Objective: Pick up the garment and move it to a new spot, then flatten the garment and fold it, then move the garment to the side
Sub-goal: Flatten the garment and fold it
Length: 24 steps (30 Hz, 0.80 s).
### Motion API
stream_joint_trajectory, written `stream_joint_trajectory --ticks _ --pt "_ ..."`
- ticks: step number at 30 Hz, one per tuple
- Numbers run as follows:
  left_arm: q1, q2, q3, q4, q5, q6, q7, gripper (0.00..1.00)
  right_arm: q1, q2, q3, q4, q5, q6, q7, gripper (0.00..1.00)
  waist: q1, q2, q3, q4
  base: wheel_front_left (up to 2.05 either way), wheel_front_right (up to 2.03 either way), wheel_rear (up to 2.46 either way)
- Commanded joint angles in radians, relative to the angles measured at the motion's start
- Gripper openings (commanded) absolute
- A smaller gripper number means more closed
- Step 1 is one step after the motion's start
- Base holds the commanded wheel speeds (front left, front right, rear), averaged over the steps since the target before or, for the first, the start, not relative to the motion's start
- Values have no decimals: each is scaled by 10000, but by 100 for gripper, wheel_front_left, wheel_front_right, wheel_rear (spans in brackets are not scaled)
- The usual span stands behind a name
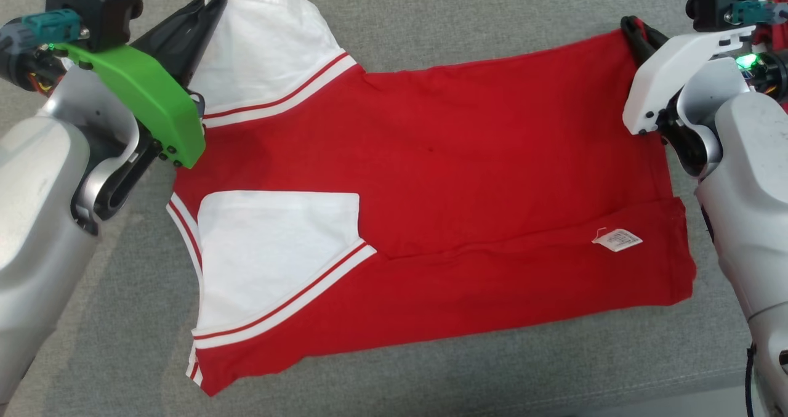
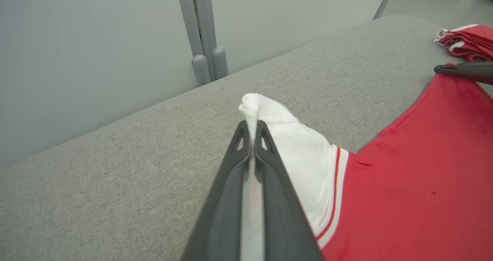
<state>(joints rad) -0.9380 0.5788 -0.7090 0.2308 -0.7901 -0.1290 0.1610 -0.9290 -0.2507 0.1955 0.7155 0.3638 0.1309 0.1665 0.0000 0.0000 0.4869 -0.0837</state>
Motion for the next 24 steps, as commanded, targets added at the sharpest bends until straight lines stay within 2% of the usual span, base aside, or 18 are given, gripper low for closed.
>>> stream_joint_trajectory --ticks 1,10,19,24 --pt "-138 43 59 60 -6 -33 -136 0 -139 1 31 70 -7 -8 -233 0 0 0 -93 -12 0 0 0" --pt "1338 357 32 -775 -376 54 -1152 0 482 -151 568 -23 317 -6 -1570 0 0 0 -938 165 0 0 0" --pt "4263 907 15 -2589 -891 952 -2057 0 2871 -732 413 -1684 843 -8 -2141 0 0 0 -1921 453 0 0 0" --pt "5476 1036 -40 -3020 -1219 1303 -2382 0 4363 -666 -203 -2949 694 -8 -1919 0 0 0 -2172 473 0 0 0"
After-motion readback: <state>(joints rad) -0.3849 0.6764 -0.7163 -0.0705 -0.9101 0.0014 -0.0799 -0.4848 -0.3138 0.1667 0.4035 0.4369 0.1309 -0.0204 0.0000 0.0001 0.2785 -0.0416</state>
